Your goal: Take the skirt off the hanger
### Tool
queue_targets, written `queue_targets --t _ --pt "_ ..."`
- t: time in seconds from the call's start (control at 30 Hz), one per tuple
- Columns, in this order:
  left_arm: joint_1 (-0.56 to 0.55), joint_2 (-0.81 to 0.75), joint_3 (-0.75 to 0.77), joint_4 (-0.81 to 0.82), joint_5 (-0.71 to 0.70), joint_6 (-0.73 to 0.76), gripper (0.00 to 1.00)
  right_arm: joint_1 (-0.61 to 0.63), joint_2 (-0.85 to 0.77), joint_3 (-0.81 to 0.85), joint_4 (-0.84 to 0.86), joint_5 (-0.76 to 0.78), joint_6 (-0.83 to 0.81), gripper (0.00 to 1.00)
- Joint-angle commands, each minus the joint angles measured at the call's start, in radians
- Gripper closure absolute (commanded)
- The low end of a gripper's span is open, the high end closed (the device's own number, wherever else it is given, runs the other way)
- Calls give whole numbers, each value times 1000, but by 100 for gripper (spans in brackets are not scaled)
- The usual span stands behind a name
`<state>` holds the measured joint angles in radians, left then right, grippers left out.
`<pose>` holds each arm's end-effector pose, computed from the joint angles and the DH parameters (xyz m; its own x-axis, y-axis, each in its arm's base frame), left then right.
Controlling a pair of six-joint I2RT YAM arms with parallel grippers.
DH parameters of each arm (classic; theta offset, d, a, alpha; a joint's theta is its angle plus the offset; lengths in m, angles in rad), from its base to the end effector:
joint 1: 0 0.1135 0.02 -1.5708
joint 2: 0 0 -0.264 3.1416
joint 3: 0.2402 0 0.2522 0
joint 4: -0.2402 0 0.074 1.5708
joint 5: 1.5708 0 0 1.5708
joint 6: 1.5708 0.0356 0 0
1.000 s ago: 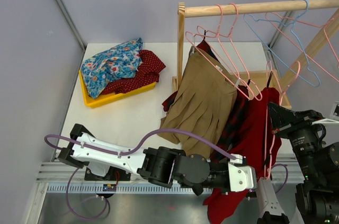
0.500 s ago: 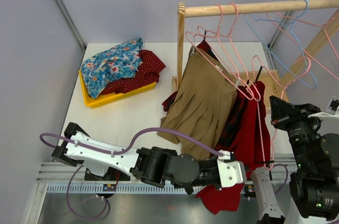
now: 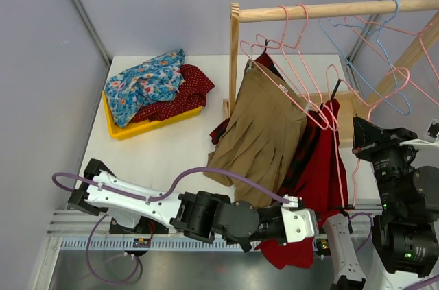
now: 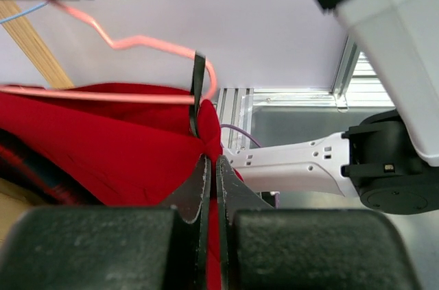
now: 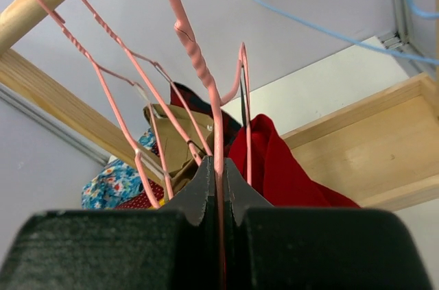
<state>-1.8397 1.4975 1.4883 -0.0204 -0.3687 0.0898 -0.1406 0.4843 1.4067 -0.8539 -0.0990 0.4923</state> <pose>-0.0815 -0.3440 0.4314 0.0971 0.0373 -0.9946 0.9903 0.0965 0.1003 -0.0038 0.0041 0.4754 0.0795 0.4638 -0.8824 0.0048 0.8850 0.4656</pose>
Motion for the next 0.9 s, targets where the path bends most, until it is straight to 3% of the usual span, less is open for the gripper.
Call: queue_targets --t 0.0,0.17,0.3,0.4,0.7,0.87 --pt "-46 -43 -52 97 132 -74 100 -13 100 80 202 163 -101 100" --pt "-55 -59 -108 112 149 -117 100 -13 158 152 205 208 -112 100" --pt "-55 -40 -114 106 85 -122 100 -13 171 199 159 183 -86 100" --pt "-33 9 -68 68 -31 -120 100 -13 188 296 2 157 -61 100" --pt "160 125 154 -65 -88 -62 100 -13 116 472 -509 44 32 100" --pt "214 143 253 -159 -296 52 100 -13 134 661 -759 -183 103 100"
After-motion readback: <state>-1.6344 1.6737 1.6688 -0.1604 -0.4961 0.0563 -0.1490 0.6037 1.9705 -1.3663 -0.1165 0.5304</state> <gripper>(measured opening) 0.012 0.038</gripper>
